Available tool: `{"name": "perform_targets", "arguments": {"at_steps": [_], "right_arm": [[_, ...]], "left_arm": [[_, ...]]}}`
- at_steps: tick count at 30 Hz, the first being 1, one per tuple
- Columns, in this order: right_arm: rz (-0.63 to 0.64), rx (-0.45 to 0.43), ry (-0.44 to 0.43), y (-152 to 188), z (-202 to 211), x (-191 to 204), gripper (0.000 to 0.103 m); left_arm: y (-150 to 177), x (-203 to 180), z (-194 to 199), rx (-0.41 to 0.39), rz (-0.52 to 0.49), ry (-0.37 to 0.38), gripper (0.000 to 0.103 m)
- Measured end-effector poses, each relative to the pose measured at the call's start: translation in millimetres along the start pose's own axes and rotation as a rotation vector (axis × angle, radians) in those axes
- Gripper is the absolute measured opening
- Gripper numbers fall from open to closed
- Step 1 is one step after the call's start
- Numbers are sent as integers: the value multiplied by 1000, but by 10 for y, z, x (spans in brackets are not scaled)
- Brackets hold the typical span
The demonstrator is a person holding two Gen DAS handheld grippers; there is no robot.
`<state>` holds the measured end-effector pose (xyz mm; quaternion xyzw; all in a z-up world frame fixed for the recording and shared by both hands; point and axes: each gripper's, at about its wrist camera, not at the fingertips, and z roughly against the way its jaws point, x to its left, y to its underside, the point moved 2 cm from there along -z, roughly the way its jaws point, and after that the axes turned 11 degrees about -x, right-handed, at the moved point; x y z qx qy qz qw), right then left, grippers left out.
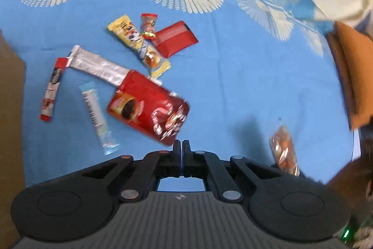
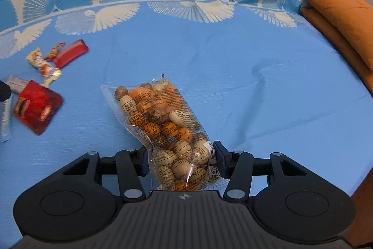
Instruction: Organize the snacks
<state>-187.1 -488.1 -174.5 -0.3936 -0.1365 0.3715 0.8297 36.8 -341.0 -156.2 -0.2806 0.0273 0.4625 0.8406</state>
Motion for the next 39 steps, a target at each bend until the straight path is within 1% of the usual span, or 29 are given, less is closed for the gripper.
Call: {"name": "perform_targets", "arguments": {"at_steps": [1, 2, 3, 4, 6, 7, 8, 9, 11, 12, 13, 14, 16, 17, 19, 20, 22, 23, 24, 25, 26, 27, 28, 29, 30, 31, 33, 37, 39], "right_arm": [[-5, 5, -3, 23, 16, 26, 55], [-4, 13, -3, 47, 16, 48, 55], [2, 23, 3, 69, 2, 66, 55], [6, 33, 13, 81, -24, 67, 55], [2, 64, 33, 98, -97, 35, 55], [-12, 76, 42, 102, -127, 6, 55], [-27, 86, 46, 104, -154, -27, 55], [-42, 97, 47, 103, -187, -65, 55], [-62, 111, 48, 112, -244, -120, 55], [-65, 115, 48, 119, -271, -139, 55], [-67, 117, 46, 122, -294, -146, 55], [-69, 119, 41, 129, -314, -151, 55], [-66, 122, 30, 146, -356, -148, 56], [-61, 122, 24, 154, -371, -150, 56], [-51, 114, 16, 164, -395, -144, 56], [-47, 109, 12, 156, -404, -147, 57], [-47, 103, 4, 155, -416, -159, 57], [-45, 100, 1, 154, -425, -161, 57], [-44, 98, 0, 155, -431, -164, 57], [-42, 96, -1, 157, -436, -165, 57], [-41, 96, 0, 156, -437, -161, 57], [-39, 95, 2, 155, -434, -158, 56], [-40, 98, 7, 154, -424, -153, 56], [-45, 101, 14, 159, -400, -148, 56], [-53, 97, 17, 173, -359, -142, 56], [-57, 92, 13, 183, -327, -130, 56], [-70, 85, 14, 215, -233, -103, 56], [-122, 36, 12, 209, 28, -128, 56], [-157, 4, 2, 174, 172, -122, 56]], "left_arm": [[47, 36, -38, 28, 4, 27, 0], [56, 82, -108, 67, 35, 51, 0], [60, 145, -198, 99, 87, 58, 0], [46, 185, -299, 117, 136, 53, 4], [-23, 217, -508, 134, 231, 45, 17], [-63, 219, -611, 141, 284, 32, 34], [-104, 215, -709, 153, 340, 11, 54], [-155, 200, -808, 160, 395, -16, 62], [-265, 179, -965, 146, 470, -102, 81], [-310, 184, -1027, 133, 503, -141, 86], [-343, 203, -1085, 129, 535, -184, 94], [-359, 231, -1145, 135, 566, -223, 98], [-350, 343, -1293, 193, 643, -309, 103], [-317, 431, -1373, 234, 693, -362, 103], [-322, 496, -1406, 232, 772, -396, 103], [-334, 501, -1406, 236, 792, -413, 103], [-373, 478, -1458, 266, 767, -432, 103], [-379, 453, -1464, 266, 749, -434, 103], [-369, 420, -1438, 249, 730, -438, 101], [-358, 374, -1396, 230, 698, -447, 94], [-345, 307, -1347, 221, 639, -457, 79], [-332, 238, -1272, 203, 552, -446, 73], [-297, 195, -1187, 173, 478, -398, 61], [-242, 190, -1110, 152, 435, -361, 59], [-163, 222, -1038, 154, 414, -353, 59], [-86, 273, -980, 167, 410, -344, 57], [46, 370, -842, 169, 384, -291, 56], [248, 407, -450, 106, 224, -248, 56], [325, 359, -245, 74, 139, -240, 56]]}}
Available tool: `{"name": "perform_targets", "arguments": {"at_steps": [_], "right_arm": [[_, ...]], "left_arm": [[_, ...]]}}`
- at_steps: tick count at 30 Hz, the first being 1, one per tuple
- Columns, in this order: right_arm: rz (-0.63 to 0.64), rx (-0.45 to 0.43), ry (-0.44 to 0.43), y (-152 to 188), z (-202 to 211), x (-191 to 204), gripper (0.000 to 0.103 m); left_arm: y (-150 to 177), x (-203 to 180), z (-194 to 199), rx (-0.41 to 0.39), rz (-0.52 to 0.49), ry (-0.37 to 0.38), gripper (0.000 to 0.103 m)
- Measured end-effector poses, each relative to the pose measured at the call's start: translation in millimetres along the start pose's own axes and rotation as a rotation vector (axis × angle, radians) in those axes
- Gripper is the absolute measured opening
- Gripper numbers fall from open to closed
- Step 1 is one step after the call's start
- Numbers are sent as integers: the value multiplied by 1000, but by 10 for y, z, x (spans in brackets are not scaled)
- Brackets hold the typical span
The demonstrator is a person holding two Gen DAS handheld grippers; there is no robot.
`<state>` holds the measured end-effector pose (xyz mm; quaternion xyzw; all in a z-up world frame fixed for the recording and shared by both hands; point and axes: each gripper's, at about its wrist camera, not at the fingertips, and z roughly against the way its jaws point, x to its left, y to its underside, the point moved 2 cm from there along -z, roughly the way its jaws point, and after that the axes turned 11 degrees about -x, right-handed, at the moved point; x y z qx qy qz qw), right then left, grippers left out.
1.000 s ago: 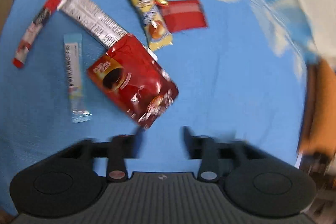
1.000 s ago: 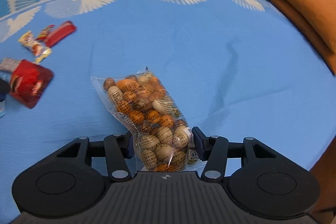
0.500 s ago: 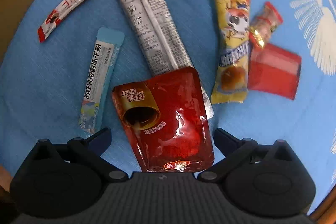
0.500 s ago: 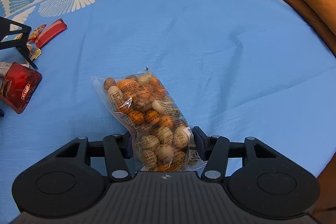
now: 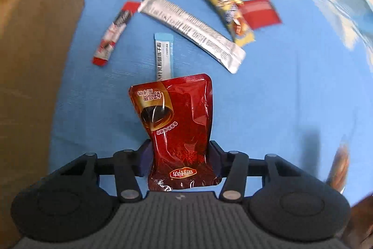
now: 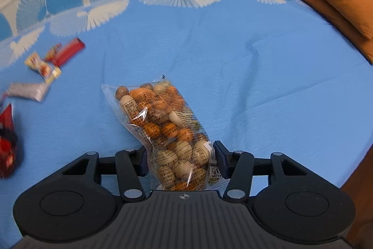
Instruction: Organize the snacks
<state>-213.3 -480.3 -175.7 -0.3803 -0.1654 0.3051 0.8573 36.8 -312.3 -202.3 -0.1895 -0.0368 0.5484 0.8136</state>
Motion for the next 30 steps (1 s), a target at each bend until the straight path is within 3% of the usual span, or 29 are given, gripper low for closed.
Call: {"name": "perform_targets", "arguments": {"at_steps": [6, 15, 30], "right_arm": [[-61, -76, -50, -154, 405, 207, 56], [-3, -150, -192, -224, 1232, 915, 56], [162, -103, -500, 234, 2541, 2330, 56]], "left_arm": [[265, 143, 653, -109, -138, 44, 56], [531, 641, 1409, -180, -228, 4, 56], [899, 2046, 2472, -334, -140, -52, 56]]}}
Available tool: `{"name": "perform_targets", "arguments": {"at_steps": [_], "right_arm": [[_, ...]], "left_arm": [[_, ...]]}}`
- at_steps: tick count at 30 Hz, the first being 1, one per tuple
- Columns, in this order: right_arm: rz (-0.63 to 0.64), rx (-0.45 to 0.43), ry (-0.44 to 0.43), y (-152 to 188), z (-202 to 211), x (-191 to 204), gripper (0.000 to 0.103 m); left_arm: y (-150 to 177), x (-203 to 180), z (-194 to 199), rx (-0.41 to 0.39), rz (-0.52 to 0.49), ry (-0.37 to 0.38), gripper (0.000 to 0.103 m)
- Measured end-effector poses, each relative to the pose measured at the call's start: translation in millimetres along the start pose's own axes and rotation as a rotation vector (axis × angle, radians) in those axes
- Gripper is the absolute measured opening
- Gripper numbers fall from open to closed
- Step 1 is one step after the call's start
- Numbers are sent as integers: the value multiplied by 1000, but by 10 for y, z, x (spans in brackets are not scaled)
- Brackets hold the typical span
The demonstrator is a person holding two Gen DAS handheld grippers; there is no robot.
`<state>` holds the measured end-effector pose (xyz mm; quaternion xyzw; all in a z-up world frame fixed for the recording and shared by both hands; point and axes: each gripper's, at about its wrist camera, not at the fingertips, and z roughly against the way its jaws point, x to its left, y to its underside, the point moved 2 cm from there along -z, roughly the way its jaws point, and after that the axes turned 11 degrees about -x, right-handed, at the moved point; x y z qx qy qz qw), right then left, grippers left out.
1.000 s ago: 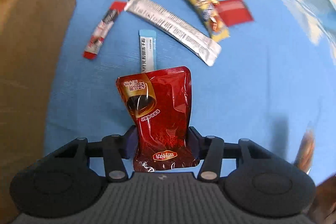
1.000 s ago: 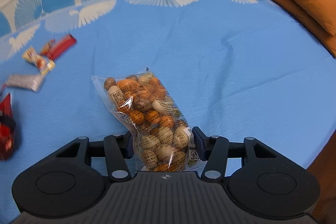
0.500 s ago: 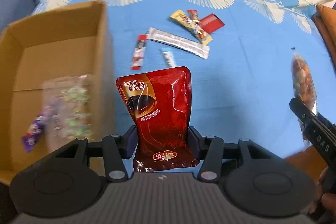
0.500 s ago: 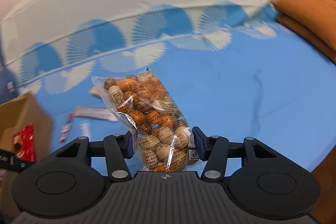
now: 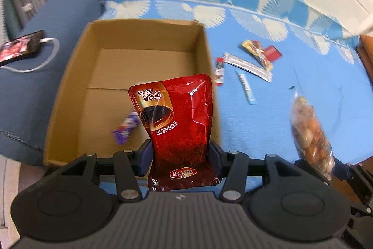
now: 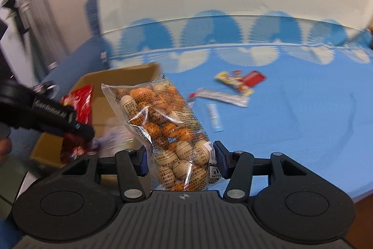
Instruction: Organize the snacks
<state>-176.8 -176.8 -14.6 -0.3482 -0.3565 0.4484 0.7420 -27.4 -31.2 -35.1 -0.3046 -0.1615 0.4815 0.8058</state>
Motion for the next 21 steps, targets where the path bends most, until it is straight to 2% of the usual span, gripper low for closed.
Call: {"name": "perform_targets", "arguments": {"at_steps": [4, 10, 21], "right_arm": [[49, 13, -49, 36, 51, 340, 56], [99, 42, -70, 111, 109, 650, 56], [143, 37, -58, 108, 141, 785, 56]], "left_arm": [[135, 278, 176, -28, 4, -23, 56], [261, 532, 336, -62, 27, -34, 56], [338, 628, 428, -84, 36, -11, 56]]}}
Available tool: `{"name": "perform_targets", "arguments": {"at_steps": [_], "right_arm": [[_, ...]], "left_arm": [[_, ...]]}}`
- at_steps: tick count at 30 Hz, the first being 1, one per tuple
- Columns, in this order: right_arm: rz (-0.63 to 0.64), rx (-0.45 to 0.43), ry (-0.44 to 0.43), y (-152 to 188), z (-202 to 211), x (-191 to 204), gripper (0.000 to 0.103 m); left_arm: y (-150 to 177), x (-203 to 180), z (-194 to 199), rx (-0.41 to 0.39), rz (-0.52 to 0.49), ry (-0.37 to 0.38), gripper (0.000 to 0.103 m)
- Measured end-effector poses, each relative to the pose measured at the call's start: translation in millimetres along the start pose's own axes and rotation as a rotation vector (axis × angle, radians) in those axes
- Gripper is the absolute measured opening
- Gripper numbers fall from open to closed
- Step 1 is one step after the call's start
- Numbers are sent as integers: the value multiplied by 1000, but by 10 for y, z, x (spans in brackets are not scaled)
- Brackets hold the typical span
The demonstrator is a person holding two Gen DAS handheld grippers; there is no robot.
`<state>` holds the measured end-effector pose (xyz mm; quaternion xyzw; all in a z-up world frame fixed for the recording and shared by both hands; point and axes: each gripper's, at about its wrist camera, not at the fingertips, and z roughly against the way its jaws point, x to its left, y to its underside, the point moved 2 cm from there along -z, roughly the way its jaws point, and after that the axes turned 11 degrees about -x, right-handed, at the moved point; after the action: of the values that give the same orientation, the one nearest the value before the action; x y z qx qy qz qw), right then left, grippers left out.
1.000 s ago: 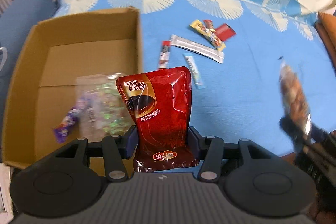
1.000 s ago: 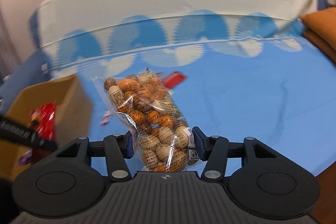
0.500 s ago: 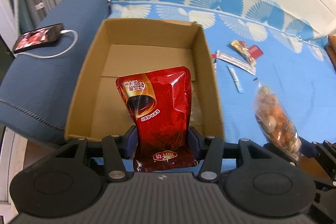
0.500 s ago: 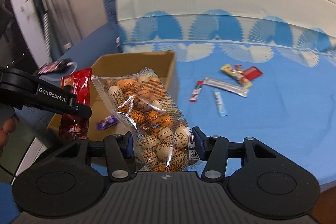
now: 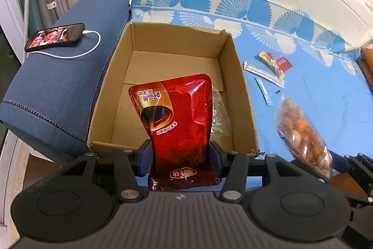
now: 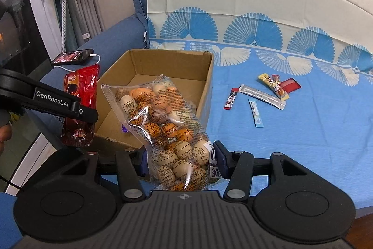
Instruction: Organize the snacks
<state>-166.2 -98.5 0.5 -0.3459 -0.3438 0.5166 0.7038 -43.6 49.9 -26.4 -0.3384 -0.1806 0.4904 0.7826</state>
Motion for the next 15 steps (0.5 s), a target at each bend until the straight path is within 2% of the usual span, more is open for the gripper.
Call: {"name": "perform_targets", "arguments": {"at_steps": [15], "right_arm": [[3, 8, -4, 5, -38, -16, 56]], "left_arm": [[15, 6, 10, -9, -3, -8, 56]]}}
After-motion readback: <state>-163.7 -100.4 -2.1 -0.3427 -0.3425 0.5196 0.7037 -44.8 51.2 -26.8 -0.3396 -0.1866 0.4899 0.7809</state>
